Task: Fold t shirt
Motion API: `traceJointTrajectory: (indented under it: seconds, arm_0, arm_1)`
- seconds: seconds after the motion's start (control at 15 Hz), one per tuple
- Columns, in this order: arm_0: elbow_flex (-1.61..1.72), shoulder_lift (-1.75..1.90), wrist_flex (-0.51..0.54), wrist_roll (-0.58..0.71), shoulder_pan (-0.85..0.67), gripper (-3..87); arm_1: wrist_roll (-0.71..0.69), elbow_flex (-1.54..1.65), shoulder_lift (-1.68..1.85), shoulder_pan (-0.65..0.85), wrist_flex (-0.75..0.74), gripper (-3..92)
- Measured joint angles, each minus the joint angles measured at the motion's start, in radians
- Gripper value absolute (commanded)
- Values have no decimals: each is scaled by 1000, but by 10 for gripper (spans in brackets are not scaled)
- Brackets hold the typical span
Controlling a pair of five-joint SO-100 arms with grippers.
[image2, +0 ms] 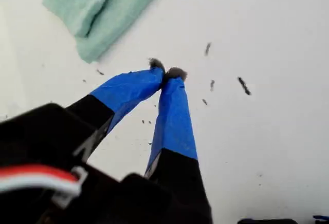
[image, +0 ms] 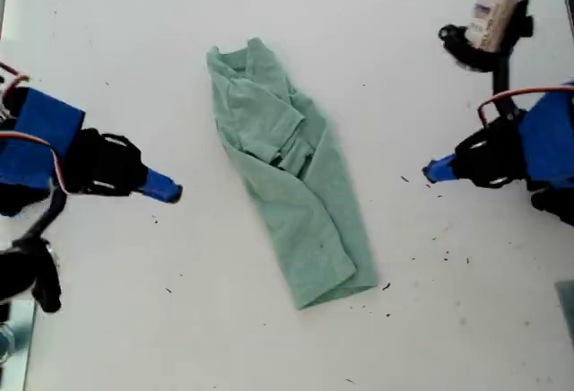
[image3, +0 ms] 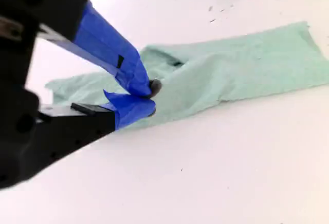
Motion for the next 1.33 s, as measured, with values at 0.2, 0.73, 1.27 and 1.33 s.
traceJointTrajectory:
  seconds: [0.2,0.73,1.27,1.33]
  arm_0:
    - [-598,-620,106,130,38,231]
    - [-1192,-1284,176,219,63,269]
    - [-1276,-1485,127,245,61,-2]
    - [-1276,-1506,127,250,60,-2]
  arm_1:
    - [-21,-589,-515,-115,114,279]
    - [31,-816,-942,-193,199,343]
    - [74,-670,-1259,-235,-196,-11]
    - [91,-683,-1287,-250,-261,-11]
